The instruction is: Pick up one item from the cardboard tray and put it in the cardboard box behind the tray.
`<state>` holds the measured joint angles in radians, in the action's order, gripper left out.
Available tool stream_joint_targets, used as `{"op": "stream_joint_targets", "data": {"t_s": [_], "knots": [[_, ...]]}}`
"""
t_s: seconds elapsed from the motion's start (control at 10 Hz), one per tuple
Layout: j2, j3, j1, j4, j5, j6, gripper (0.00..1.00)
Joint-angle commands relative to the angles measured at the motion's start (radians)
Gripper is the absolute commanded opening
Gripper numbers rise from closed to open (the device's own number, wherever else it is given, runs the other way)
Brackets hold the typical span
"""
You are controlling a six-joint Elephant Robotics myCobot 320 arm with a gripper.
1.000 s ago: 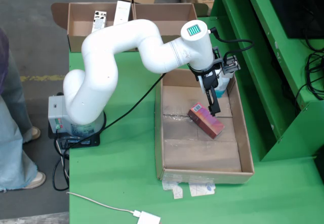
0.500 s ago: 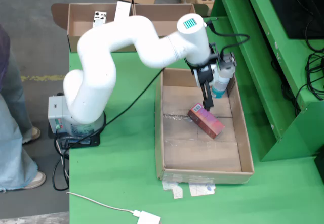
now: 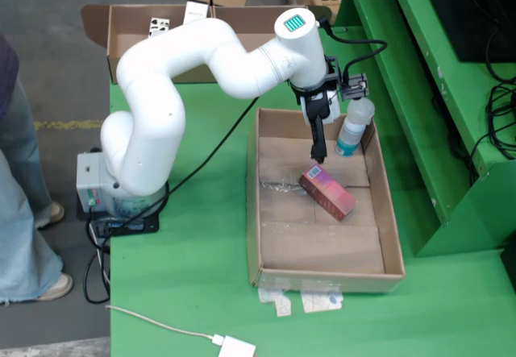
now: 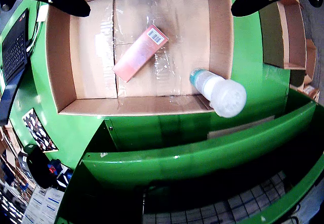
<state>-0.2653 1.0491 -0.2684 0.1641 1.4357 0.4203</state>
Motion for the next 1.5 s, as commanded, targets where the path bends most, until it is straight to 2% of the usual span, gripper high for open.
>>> {"op": "stream_joint_targets", "data": {"t_s": [0.0, 0.1, 0.2, 0.3, 0.4, 0.6, 0.7, 0.8, 0.9, 1.0, 1.1, 1.3, 1.4], "knots": [[0.077, 0.051, -0.074, 0.050, -0.027, 0.157, 1.00], [0.077, 0.051, -0.074, 0.050, -0.027, 0.157, 1.00], [0.051, 0.041, -0.082, 0.072, -0.034, 0.218, 1.00], [0.051, 0.041, -0.082, 0.072, -0.034, 0.218, 1.00], [0.010, -0.006, -0.088, 0.060, -0.054, 0.262, 1.00], [0.010, -0.006, -0.088, 0.060, -0.054, 0.262, 1.00], [-0.078, -0.138, -0.054, 0.016, -0.029, 0.265, 1.00], [-0.078, -0.138, -0.054, 0.016, -0.029, 0.265, 1.00], [-0.243, -0.391, 0.005, -0.084, 0.001, 0.245, 1.00], [-0.243, -0.391, 0.005, -0.084, 0.001, 0.245, 1.00], [-0.381, -0.630, 0.037, -0.202, 0.017, 0.232, 1.00], [-0.381, -0.630, 0.037, -0.202, 0.017, 0.232, 1.00], [-0.664, -1.049, 0.094, -0.232, 0.016, 0.198, 1.00]]}}
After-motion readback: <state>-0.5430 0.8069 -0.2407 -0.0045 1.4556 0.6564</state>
